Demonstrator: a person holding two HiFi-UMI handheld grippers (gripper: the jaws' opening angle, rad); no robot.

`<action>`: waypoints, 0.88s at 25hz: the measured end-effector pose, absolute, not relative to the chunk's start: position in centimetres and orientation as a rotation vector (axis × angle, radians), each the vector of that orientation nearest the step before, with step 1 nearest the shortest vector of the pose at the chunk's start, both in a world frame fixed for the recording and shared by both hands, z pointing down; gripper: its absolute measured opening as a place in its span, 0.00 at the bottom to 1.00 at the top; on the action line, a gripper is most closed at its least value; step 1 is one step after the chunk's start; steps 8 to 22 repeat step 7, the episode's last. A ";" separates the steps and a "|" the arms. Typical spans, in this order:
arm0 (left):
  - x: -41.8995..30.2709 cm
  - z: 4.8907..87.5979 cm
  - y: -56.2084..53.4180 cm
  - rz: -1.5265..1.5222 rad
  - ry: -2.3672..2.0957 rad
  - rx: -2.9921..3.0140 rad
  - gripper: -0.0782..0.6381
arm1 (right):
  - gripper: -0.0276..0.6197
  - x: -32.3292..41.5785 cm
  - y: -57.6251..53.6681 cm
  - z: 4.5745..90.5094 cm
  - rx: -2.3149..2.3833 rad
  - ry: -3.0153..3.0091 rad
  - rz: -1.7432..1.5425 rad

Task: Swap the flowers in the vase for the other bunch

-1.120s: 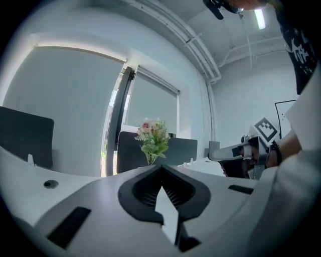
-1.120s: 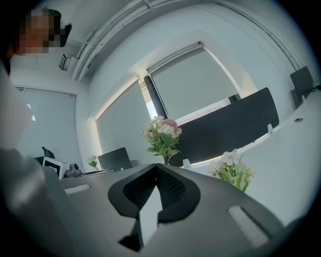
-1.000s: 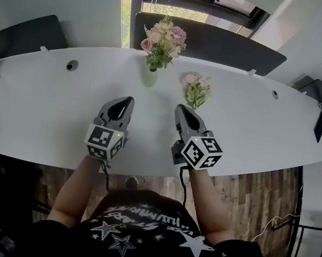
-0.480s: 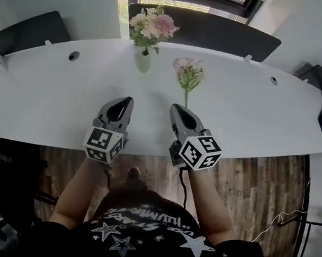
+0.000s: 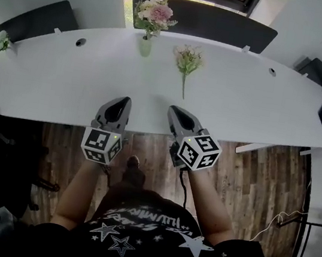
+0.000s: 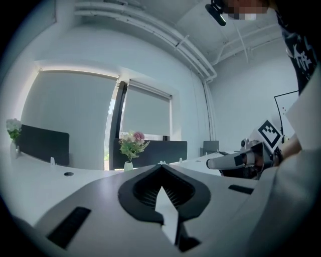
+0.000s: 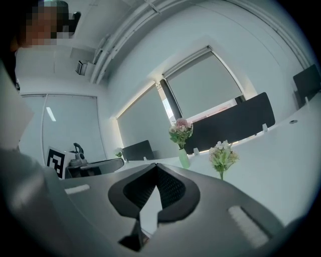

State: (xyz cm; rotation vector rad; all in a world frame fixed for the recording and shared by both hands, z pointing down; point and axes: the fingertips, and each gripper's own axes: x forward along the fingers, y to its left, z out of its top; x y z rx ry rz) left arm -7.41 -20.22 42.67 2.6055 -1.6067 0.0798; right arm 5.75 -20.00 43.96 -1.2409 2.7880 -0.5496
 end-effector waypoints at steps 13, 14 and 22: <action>-5.5 42.3 -13.7 0.060 -1.629 2.578 0.12 | 0.05 7.9 -13.3 44.3 -1.212 2.814 -0.563; -5.5 42.3 -13.7 0.060 -1.629 2.578 0.12 | 0.05 7.9 -13.3 44.3 -1.212 2.814 -0.563; -5.5 42.3 -13.7 0.060 -1.629 2.578 0.12 | 0.05 7.9 -13.3 44.3 -1.212 2.814 -0.563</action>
